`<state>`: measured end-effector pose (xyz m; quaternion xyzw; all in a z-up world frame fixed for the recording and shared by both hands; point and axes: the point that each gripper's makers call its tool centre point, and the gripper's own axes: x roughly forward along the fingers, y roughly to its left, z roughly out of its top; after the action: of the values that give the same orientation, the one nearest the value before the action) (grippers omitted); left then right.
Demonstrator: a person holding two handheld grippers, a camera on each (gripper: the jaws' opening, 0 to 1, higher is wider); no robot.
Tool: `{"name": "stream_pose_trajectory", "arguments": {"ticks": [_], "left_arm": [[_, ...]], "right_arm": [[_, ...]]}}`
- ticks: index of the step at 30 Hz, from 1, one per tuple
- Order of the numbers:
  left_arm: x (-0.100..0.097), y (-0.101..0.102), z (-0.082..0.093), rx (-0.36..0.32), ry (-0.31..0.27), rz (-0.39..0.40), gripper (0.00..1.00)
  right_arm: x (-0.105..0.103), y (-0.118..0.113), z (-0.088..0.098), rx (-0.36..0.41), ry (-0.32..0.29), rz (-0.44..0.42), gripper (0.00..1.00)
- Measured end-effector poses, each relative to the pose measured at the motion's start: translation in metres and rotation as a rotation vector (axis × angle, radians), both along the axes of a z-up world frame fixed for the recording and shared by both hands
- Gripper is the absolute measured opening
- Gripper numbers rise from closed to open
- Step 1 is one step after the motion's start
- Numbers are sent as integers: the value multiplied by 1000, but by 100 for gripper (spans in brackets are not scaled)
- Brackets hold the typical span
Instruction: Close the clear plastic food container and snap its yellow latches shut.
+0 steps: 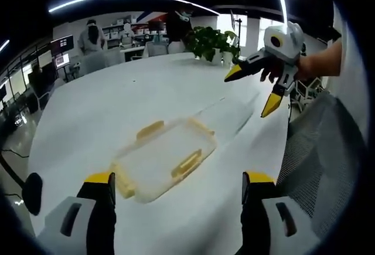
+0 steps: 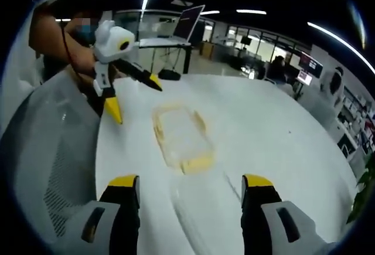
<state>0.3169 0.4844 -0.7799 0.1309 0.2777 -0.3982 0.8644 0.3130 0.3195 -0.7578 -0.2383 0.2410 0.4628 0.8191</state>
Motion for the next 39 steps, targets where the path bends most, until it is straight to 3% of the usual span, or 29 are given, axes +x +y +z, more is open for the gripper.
{"name": "stream_pose_trajectory", "arguments": {"ticks": [9, 39], "left_arm": [[2, 3, -4, 5, 9, 1, 89], [16, 14, -11, 85, 20, -59, 82]], "right_arm": [[6, 6, -5, 8, 25, -1, 69], [18, 32, -12, -84, 56, 155, 67]]}}
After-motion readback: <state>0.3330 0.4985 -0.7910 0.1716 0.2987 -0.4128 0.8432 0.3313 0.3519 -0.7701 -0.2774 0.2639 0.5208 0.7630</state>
